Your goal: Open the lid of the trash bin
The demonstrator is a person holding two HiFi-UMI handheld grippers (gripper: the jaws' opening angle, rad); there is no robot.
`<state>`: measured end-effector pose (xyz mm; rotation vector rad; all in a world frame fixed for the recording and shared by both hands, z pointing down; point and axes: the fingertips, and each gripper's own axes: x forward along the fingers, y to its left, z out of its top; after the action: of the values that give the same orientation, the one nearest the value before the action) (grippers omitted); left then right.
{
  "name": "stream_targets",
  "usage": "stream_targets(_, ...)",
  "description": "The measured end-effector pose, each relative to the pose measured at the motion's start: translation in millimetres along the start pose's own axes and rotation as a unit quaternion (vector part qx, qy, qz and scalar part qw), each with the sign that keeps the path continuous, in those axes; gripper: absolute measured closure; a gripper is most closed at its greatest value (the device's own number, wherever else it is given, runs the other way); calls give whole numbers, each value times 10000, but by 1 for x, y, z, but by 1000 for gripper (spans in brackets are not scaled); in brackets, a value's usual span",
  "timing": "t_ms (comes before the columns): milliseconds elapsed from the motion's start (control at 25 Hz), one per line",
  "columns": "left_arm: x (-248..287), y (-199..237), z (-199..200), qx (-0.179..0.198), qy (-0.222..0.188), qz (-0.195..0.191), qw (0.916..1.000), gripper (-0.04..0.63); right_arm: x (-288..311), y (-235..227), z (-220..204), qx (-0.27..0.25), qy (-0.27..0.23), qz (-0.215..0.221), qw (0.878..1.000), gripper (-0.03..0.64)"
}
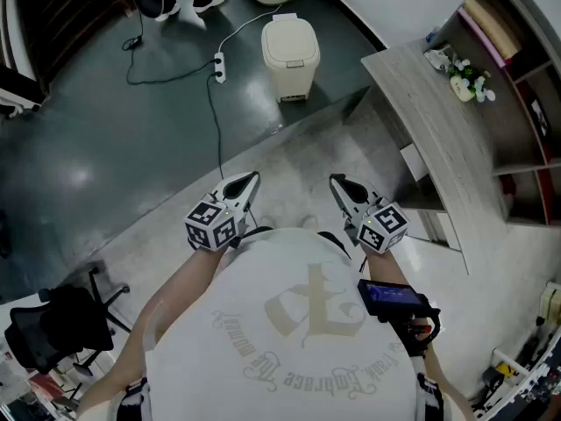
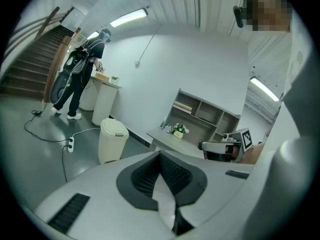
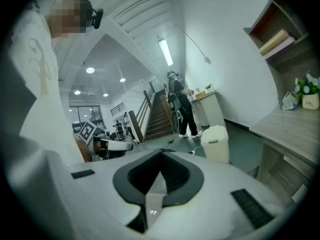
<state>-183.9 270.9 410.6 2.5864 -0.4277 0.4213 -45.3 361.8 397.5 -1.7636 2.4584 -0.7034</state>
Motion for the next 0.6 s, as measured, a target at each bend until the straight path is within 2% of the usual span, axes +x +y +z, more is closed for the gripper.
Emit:
stream_targets(160,5,3,-1,31,-13,48,10000,583,8,-4,4,-135,4,103,9999,615)
stream_targets(600,17,6,-12,-30,29,101,9999,583,14,-22,11,-87,-177,76,9998,614)
